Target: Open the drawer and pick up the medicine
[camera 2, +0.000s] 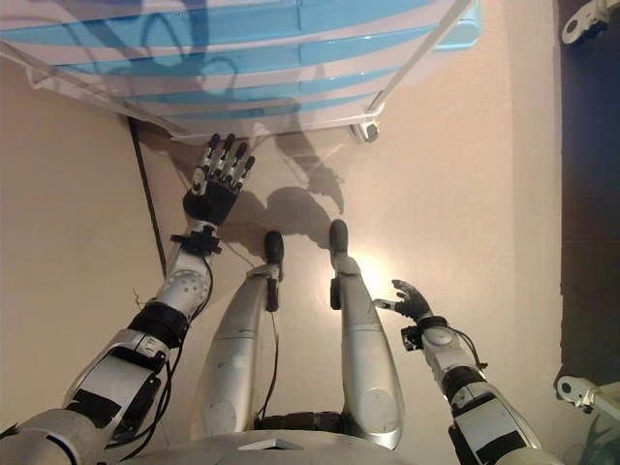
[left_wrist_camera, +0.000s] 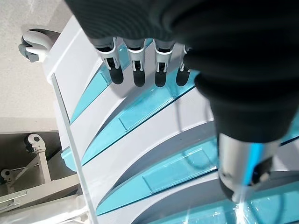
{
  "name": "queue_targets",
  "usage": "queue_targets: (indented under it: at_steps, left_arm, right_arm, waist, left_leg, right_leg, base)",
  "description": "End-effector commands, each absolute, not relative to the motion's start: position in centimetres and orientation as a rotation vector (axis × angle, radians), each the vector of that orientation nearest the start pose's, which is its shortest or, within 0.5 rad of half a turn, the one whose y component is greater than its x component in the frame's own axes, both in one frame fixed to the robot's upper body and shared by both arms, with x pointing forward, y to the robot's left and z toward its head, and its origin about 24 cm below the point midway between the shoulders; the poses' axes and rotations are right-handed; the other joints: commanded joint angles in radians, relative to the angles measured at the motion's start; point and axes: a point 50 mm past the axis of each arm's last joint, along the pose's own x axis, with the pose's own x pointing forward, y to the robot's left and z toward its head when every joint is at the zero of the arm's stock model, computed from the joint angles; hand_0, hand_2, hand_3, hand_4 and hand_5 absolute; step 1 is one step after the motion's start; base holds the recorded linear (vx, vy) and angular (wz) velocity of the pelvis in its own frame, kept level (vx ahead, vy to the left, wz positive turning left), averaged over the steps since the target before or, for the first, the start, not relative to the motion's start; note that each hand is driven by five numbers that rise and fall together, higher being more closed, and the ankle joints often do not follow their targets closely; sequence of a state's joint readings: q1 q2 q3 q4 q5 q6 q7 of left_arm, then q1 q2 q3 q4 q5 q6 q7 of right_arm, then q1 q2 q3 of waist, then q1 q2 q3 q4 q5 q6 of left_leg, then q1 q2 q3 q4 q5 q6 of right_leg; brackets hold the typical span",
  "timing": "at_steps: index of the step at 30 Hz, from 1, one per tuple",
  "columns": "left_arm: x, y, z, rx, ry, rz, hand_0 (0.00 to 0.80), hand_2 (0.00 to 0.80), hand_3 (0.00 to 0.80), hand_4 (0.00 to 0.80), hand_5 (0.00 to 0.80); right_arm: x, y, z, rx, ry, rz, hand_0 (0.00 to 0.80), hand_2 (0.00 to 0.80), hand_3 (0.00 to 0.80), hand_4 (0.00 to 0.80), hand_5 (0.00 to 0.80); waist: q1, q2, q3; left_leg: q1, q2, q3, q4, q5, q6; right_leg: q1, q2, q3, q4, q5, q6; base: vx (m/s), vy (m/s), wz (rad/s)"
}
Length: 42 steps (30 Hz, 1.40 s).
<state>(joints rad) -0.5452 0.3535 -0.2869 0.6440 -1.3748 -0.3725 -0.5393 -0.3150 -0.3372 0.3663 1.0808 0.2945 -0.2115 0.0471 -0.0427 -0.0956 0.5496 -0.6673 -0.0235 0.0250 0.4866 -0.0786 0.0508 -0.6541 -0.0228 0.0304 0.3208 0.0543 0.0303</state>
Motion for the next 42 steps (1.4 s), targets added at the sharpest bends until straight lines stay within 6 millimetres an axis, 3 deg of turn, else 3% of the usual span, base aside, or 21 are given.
queue_targets:
  at_steps: [1,9,13,19,26,36,39,42]
  left_arm:
    - [34.6,18.1,11.5,-0.823,-0.459,-0.465,0.0,0.0,0.0,0.0,0.0]
    - [36.3,18.1,17.1,-0.794,-0.589,-0.554,0.0,0.0,0.0,0.0,0.0]
    - [36.5,17.0,19.6,-0.798,-0.648,-0.665,0.0,0.0,0.0,0.0,0.0]
    - [36.2,15.1,21.7,-0.848,-0.705,-0.78,0.0,0.0,0.0,0.0,0.0]
    - [36.1,15.1,23.3,-0.905,-0.782,-0.822,0.0,0.0,0.0,0.0,0.0]
    - [34.7,14.6,26.2,-0.848,-0.954,-0.942,0.0,0.0,0.0,0.0,0.0]
    - [34.1,13.9,26.9,-0.842,-1.011,-1.001,0.298,0.298,0.298,0.298,0.298]
    - [33.5,13.5,27.6,-0.833,-1.057,-1.042,0.515,0.515,0.515,0.515,0.515]
  right_arm:
    - [23.5,-22.7,-8.9,-0.267,0.637,0.091,0.0,0.0,0.0,0.0,0.0]
    - [24.3,-22.0,-8.6,-0.268,0.633,0.112,0.0,0.0,0.0,0.0,0.0]
    - [24.3,-22.0,-8.6,-0.276,0.634,0.12,0.0,0.0,0.0,0.0,0.0]
    - [25.0,-21.8,-8.2,-0.289,0.628,0.127,0.0,0.0,0.0,0.0,0.0]
    - [24.4,-21.6,-8.7,-0.297,0.645,0.147,0.0,0.0,0.0,0.0,0.0]
    - [24.0,-21.3,-9.0,-0.307,0.652,0.17,0.0,0.0,0.0,0.0,0.0]
    - [24.0,-21.2,-9.0,-0.31,0.654,0.174,0.0,0.0,0.0,0.0,0.0]
    - [23.8,-21.2,-9.2,-0.313,0.657,0.177,0.0,0.0,0.0,0.0,0.0]
  waist:
    - [0.01,0.012,-0.03]
    - [-0.005,-0.017,-0.03]
    - [-0.013,-0.024,-0.03]
    - [-0.018,-0.025,-0.03]
    - [-0.022,-0.038,-0.03]
    - [-0.021,-0.039,-0.03]
    - [-0.018,-0.035,-0.03]
    - [-0.016,-0.032,-0.03]
  left_leg:
    - [0.002,-0.013,0.018,-0.154,0.11,-0.006]
    - [0.012,-0.01,0.026,-0.16,0.096,-0.01]
    - [0.019,-0.015,0.029,-0.161,0.085,-0.006]
    - [0.013,-0.025,0.028,-0.123,0.054,0.001]
    - [0.012,-0.021,0.026,-0.1,0.034,0.005]
    - [0.02,-0.02,0.026,-0.102,0.028,0.01]
    - [0.02,-0.02,0.025,-0.096,0.023,0.011]
    - [0.021,-0.022,0.024,-0.088,0.019,0.013]
  right_leg:
    - [0.026,0.041,-0.052,-0.05,0.048,-0.034]
    - [0.038,0.049,-0.053,-0.067,0.05,-0.038]
    - [0.042,0.056,-0.048,-0.066,0.047,-0.04]
    - [0.029,0.061,-0.044,-0.032,0.028,-0.047]
    - [0.025,0.068,-0.038,-0.007,0.015,-0.05]
    - [0.024,0.074,-0.035,0.007,0.007,-0.052]
    - [0.021,0.074,-0.038,0.024,-0.004,-0.056]
    - [0.02,0.074,-0.04,0.039,-0.012,-0.059]
  base:
    - [0.0,0.0,0.0]
    - [-0.005,-0.002,0.01]
    - [-0.003,-0.001,-0.01]
    - [0.0,0.0,0.0]
    - [0.003,-0.001,0.0]
    - [0.0,0.0,0.0]
    - [0.0,0.0,0.0]
    - [0.0,0.0,0.0]
